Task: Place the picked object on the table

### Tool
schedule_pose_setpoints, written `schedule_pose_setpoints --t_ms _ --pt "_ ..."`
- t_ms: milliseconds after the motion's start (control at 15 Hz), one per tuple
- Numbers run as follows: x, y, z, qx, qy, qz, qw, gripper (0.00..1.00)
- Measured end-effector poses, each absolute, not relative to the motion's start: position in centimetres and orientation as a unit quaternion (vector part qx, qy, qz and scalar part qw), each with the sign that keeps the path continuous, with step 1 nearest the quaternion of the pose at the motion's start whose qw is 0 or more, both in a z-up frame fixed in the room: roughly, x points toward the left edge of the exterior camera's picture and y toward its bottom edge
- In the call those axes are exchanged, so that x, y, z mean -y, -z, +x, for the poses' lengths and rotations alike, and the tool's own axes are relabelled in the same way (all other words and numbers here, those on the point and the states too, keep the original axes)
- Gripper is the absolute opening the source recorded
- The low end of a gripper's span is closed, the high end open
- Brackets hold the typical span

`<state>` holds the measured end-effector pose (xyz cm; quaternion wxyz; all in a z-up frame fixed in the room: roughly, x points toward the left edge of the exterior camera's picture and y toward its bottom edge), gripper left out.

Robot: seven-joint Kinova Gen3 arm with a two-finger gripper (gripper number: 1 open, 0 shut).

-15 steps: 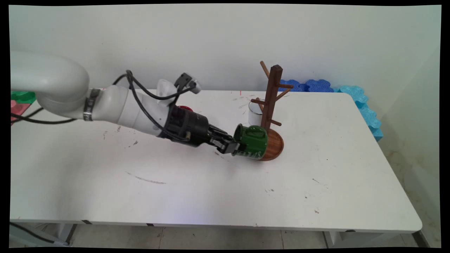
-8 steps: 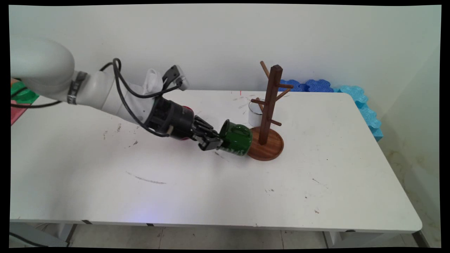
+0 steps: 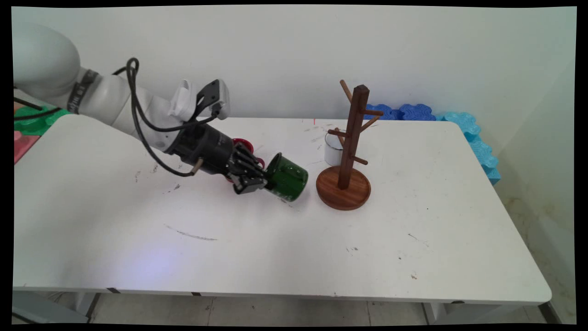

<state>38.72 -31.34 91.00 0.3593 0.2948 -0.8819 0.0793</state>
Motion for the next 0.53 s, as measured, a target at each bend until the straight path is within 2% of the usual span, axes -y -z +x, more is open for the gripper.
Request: schedule_pose_setpoints --t_ms 533 --pt "31.0 -92.0 41.2 0.928 -0.116 0.215 0.282 0.00"
